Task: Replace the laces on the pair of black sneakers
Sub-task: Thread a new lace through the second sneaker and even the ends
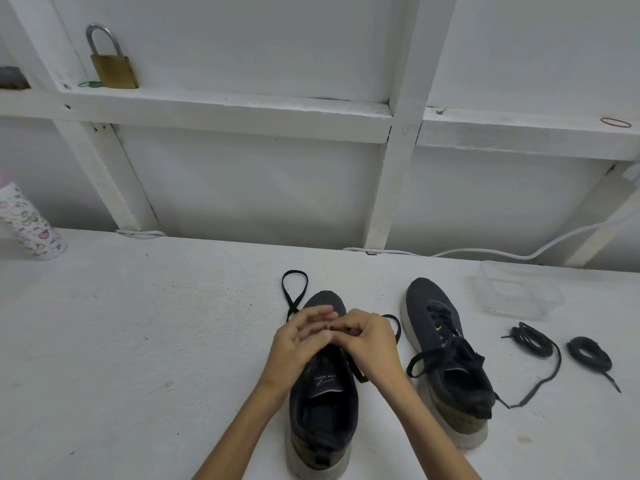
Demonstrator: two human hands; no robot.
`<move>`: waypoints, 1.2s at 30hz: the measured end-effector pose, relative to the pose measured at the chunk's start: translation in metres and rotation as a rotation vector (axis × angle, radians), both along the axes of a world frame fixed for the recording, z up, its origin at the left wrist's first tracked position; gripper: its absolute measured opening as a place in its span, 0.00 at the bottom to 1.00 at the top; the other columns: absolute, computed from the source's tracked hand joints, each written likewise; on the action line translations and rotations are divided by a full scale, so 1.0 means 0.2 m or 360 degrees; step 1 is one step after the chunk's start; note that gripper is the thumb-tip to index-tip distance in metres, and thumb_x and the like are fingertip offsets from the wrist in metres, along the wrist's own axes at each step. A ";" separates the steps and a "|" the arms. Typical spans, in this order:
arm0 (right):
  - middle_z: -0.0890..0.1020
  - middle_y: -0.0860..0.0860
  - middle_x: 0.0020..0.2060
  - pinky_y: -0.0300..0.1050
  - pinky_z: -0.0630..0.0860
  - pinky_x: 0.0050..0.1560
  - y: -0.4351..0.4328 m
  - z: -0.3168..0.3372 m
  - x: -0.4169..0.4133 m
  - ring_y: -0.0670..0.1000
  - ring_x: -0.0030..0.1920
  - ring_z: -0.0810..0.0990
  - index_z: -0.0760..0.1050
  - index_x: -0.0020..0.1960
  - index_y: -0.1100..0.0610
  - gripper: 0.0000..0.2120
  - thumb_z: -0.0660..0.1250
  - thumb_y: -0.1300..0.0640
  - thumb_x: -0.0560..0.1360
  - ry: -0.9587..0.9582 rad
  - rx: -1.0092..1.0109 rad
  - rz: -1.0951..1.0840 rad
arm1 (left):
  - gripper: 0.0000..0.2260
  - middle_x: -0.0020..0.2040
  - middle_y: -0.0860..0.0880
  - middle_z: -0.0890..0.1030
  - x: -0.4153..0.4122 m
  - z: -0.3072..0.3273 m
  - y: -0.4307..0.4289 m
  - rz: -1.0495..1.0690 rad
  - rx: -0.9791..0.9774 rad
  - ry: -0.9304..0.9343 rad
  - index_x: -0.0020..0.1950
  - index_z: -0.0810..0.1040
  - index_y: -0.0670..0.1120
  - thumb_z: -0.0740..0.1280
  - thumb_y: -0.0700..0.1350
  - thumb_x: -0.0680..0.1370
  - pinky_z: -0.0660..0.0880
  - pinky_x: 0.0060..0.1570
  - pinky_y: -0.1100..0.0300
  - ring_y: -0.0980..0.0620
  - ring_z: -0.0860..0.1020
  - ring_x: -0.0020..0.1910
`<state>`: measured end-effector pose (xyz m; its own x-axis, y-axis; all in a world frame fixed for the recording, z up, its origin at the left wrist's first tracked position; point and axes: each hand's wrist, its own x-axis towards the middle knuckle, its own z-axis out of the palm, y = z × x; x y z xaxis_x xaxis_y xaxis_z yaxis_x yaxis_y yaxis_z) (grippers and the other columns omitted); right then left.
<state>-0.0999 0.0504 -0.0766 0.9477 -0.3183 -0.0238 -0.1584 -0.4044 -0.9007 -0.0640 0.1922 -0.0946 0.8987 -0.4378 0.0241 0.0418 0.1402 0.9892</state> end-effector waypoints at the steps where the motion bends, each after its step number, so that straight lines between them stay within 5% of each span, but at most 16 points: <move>1: 0.82 0.39 0.35 0.46 0.75 0.41 0.00 0.00 0.00 0.42 0.35 0.77 0.81 0.33 0.36 0.17 0.75 0.59 0.69 -0.0002 -0.0026 0.0000 | 0.17 0.56 0.49 0.84 0.00 -0.01 -0.01 -0.0079 0.0058 -0.0031 0.61 0.78 0.45 0.69 0.41 0.72 0.76 0.57 0.63 0.53 0.81 0.58; 6: 0.83 0.47 0.34 0.53 0.79 0.42 -0.01 0.04 0.04 0.52 0.39 0.82 0.81 0.31 0.40 0.15 0.75 0.61 0.66 -0.0045 0.0097 0.0048 | 0.14 0.54 0.51 0.84 0.03 -0.02 -0.01 -0.0158 0.0208 -0.0207 0.60 0.78 0.46 0.68 0.42 0.75 0.75 0.57 0.64 0.53 0.81 0.57; 12: 0.79 0.54 0.28 0.38 0.69 0.25 -0.05 0.20 0.12 0.50 0.24 0.71 0.81 0.37 0.67 0.03 0.73 0.72 0.68 -0.0139 0.0639 0.0087 | 0.11 0.49 0.53 0.85 0.03 -0.03 -0.03 -0.0137 0.0407 -0.0313 0.56 0.81 0.51 0.69 0.38 0.77 0.76 0.56 0.63 0.56 0.82 0.52; 19: 0.79 0.50 0.27 0.37 0.68 0.24 -0.09 0.53 0.34 0.47 0.22 0.71 0.78 0.33 0.64 0.10 0.70 0.75 0.71 -0.0372 0.0919 0.0016 | 0.06 0.47 0.54 0.86 0.04 -0.03 -0.04 -0.0086 0.0395 -0.0200 0.52 0.83 0.50 0.71 0.43 0.76 0.77 0.56 0.63 0.57 0.83 0.51; 27: 0.77 0.53 0.33 0.35 0.73 0.30 -0.18 0.77 0.57 0.46 0.25 0.73 0.77 0.39 0.64 0.07 0.68 0.71 0.74 -0.0729 0.1297 -0.0185 | 0.05 0.46 0.51 0.86 0.06 -0.03 -0.05 -0.0084 0.0355 -0.0067 0.51 0.84 0.47 0.71 0.42 0.76 0.77 0.54 0.64 0.54 0.84 0.49; 30: 0.79 0.54 0.33 0.37 0.79 0.35 -0.22 0.63 0.65 0.48 0.28 0.79 0.77 0.46 0.66 0.02 0.68 0.70 0.75 -0.0571 0.1174 -0.0204 | 0.05 0.46 0.46 0.86 0.07 -0.03 -0.07 -0.0083 0.0224 0.0098 0.51 0.83 0.43 0.70 0.40 0.77 0.78 0.53 0.60 0.49 0.84 0.48; 33: 0.80 0.62 0.47 0.43 0.83 0.35 -0.30 0.46 0.64 0.54 0.35 0.83 0.72 0.62 0.66 0.17 0.70 0.68 0.75 -0.0168 0.0818 -0.0196 | 0.06 0.46 0.44 0.86 0.07 -0.04 -0.07 -0.0064 0.0152 0.0198 0.52 0.82 0.41 0.70 0.38 0.77 0.78 0.52 0.60 0.48 0.84 0.47; 36: 0.81 0.59 0.44 0.44 0.81 0.31 -0.36 0.37 0.51 0.54 0.35 0.83 0.77 0.57 0.68 0.16 0.73 0.58 0.75 0.0293 0.0298 0.0106 | 0.06 0.46 0.43 0.86 0.08 -0.06 -0.08 -0.0058 0.0135 0.0212 0.53 0.82 0.40 0.70 0.37 0.76 0.78 0.51 0.61 0.48 0.84 0.47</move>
